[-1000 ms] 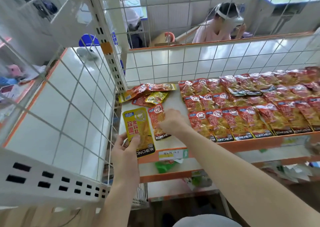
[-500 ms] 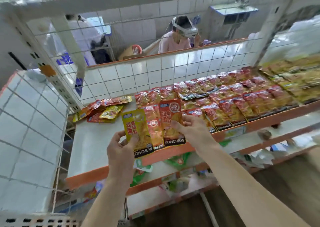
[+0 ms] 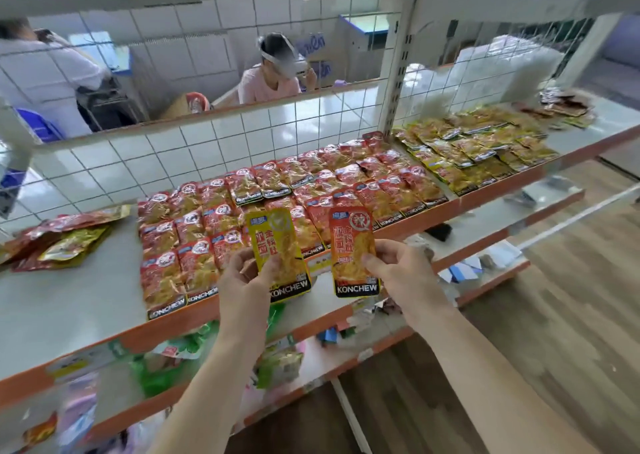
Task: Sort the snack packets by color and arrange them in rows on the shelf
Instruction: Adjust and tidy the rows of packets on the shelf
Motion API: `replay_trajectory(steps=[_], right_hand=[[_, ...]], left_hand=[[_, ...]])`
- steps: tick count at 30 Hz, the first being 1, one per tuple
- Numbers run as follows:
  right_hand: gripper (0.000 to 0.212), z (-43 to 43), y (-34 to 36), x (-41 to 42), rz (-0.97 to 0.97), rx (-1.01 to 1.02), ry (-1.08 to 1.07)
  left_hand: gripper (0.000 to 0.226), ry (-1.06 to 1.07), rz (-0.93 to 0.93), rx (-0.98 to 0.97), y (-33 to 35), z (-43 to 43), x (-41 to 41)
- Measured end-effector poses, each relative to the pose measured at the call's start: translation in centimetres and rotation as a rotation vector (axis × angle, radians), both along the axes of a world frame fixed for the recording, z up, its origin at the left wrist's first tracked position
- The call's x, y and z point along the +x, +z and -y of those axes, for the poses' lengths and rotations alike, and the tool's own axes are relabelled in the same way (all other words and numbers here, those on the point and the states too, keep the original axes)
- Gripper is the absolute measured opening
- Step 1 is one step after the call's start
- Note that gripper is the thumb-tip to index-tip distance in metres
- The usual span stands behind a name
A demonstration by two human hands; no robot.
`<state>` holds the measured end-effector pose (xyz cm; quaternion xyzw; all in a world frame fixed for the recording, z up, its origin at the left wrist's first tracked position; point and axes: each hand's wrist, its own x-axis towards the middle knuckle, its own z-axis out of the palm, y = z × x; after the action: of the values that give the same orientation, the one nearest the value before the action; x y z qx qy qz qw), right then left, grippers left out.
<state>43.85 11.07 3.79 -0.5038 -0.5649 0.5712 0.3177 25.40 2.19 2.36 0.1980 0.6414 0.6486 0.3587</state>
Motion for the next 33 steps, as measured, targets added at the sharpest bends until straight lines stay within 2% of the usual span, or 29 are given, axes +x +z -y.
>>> replay_trajectory(steps=[8, 14, 20, 25, 28, 33], right_hand=[[0.013, -2.7, -0.3, 5.0, 0.020, -0.011, -0.050], [0.017, -4.5, -0.6, 4.2, 0.017, -0.018, 0.014], [0.023, -5.7, -0.2, -0.8, -0.017, -0.040, 0.112], [0.024, -7.2, -0.3, -6.4, 0.067, 0.003, 0.217], [0.012, -8.3, -0.5, -10.8, 0.125, 0.032, 0.263], [0.036, -9.8, -1.4, -18.6, 0.287, 0.174, 0.378]], left_hand=[[0.014, 0.006, -0.069, -0.003, -0.3, -2.5, 5.3], [0.006, 0.034, -0.099, -0.036, -0.7, -3.2, 5.0], [0.007, 0.148, -0.109, -0.045, -1.0, -4.0, 0.8], [0.009, 0.234, -0.107, -0.050, -1.4, -4.7, -4.1], [0.009, 0.295, -0.134, -0.063, -1.4, -4.5, -7.4], [0.013, 0.376, -0.166, -0.087, -1.3, -4.0, -12.8]])
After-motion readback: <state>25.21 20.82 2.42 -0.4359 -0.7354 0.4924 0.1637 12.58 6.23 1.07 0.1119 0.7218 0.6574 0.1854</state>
